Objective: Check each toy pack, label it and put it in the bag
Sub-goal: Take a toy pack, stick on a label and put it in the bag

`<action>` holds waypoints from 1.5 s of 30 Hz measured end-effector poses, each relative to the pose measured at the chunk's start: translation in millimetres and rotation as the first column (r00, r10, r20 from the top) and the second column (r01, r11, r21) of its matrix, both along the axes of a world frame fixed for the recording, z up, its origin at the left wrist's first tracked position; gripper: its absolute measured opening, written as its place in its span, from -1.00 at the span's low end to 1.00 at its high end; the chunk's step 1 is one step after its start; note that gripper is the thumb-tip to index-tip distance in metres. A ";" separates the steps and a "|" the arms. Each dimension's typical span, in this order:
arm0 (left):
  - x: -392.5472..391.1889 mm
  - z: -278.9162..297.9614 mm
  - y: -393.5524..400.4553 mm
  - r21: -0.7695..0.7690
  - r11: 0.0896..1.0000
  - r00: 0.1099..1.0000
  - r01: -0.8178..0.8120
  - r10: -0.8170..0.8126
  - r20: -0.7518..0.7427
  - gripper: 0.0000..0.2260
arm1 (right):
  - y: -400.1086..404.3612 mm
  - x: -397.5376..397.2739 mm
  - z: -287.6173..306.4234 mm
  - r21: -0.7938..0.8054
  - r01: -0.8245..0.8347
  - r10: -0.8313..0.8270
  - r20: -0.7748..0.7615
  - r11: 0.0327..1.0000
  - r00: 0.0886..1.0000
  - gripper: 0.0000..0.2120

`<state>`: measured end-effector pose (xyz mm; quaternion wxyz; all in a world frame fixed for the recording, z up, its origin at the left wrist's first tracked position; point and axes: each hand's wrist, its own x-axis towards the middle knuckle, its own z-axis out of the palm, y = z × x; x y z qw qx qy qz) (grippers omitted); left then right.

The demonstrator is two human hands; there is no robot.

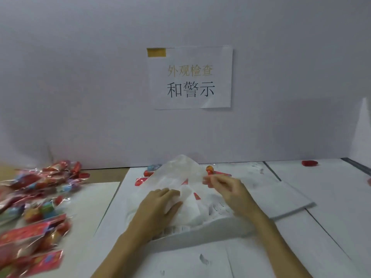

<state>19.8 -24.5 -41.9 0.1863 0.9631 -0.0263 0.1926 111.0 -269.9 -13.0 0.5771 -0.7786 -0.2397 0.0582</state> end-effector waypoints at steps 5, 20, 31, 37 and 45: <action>-3.5 5.6 2.2 -0.105 0.993 0.996 0.057 -0.050 0.072 -0.69 | 11.8 -5.9 -15.2 -0.544 0.027 0.076 0.166 0.839 0.983 -0.68; 20.6 13.0 16.0 -0.351 0.902 0.962 -0.252 0.195 -0.189 -0.66 | 28.0 -1.4 -27.6 -0.538 0.266 -0.044 0.389 0.800 0.920 -0.69; 87.7 33.7 56.5 0.224 0.953 0.840 -0.206 0.289 -0.459 -0.68 | 29.9 5.0 -32.6 -0.555 0.240 0.000 0.397 0.796 0.918 -0.76; 83.3 25.2 60.1 0.113 0.913 0.913 -0.391 0.401 -0.075 -0.71 | 29.3 4.6 -34.7 -0.555 0.245 0.003 0.407 0.795 0.913 -0.69; 44.6 46.2 22.7 -0.017 0.960 0.853 -0.278 0.255 0.456 -0.82 | 48.1 2.5 -45.7 -0.761 0.169 0.170 0.345 0.627 0.923 -0.32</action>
